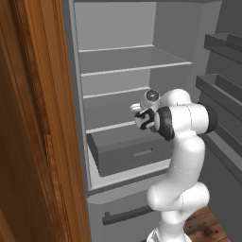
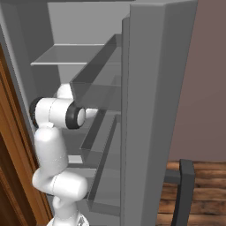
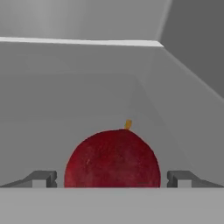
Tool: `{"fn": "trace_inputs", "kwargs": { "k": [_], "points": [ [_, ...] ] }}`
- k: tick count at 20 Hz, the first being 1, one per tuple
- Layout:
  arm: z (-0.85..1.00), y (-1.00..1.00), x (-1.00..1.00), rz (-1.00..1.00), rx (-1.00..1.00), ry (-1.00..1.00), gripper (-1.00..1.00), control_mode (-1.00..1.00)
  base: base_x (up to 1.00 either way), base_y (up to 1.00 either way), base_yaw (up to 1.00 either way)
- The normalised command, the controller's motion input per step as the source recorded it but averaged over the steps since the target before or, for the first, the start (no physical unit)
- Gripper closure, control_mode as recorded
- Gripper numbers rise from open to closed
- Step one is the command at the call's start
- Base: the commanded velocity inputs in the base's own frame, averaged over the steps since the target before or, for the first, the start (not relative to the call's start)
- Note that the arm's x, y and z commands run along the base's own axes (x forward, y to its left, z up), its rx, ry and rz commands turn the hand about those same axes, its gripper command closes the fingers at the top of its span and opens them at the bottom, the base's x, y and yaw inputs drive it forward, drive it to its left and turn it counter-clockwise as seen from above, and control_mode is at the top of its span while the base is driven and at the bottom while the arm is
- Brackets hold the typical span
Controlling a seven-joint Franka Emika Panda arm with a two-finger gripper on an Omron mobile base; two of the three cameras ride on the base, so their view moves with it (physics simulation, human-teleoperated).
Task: Pick the orange and pear from the fridge and place them inside the tupperware on the counter.
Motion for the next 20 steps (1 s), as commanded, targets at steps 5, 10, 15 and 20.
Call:
{"fn": "trace_inputs", "kwargs": {
  "k": [5, 10, 15, 20],
  "points": [
    [-0.22, 0.0, 0.42, 0.0, 0.0, 0.02, -1.0, -1.0, 0.0, 0.0, 0.0],
    [-0.28, -0.06, 0.34, 0.0, 0.0, 0.04, -1.0, -1.0, 0.0, 0.0, 0.0],
    [-0.41, -0.07, 0.09, -0.01, 0.0, 0.1, 1.0, -1.0, 0.0, 0.0, 0.0],
    [-0.51, -0.04, -0.28, -0.03, 0.0, 0.17, 1.0, -1.0, 0.0, 0.0, 0.0]
  ]
}}
